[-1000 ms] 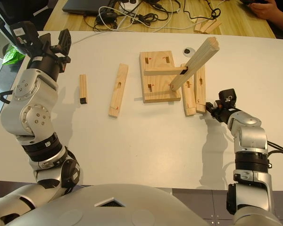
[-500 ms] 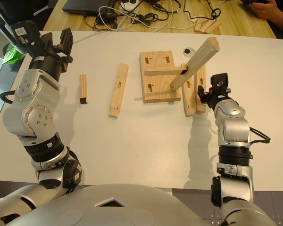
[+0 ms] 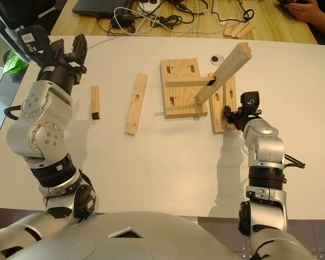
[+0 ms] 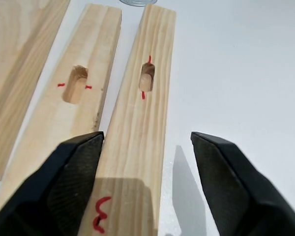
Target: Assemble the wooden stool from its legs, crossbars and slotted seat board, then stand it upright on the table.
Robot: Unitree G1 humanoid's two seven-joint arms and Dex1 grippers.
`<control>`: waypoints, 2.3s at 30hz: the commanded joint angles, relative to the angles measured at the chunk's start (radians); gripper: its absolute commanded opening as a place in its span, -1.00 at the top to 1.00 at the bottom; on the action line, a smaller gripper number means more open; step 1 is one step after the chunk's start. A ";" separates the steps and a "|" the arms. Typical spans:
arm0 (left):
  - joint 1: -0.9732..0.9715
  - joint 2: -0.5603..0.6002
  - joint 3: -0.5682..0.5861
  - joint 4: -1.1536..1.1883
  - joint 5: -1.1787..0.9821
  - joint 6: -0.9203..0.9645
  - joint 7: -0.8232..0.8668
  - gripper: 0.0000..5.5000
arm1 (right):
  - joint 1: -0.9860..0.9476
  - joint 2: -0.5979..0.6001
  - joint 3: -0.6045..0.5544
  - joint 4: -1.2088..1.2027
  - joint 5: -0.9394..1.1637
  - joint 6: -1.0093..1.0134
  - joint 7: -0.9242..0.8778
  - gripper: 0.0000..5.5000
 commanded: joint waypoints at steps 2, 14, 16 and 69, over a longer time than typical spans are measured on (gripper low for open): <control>0.008 -0.003 0.000 -0.013 0.000 0.005 0.005 -0.09 | -0.017 -0.022 -0.003 0.043 0.033 0.071 0.059 -0.19; -0.006 -0.001 0.002 0.013 0.000 -0.018 0.002 -0.09 | -0.033 -0.040 0.036 0.052 0.007 0.014 0.106 0.15; -0.011 -0.001 0.001 0.018 0.000 -0.022 0.001 -0.09 | -0.037 -0.039 0.032 0.055 0.007 0.006 0.099 0.25; -0.391 0.273 0.122 0.129 -1.554 -0.116 0.435 -0.09 | -0.269 -0.258 0.022 -0.833 0.537 0.093 0.308 0.26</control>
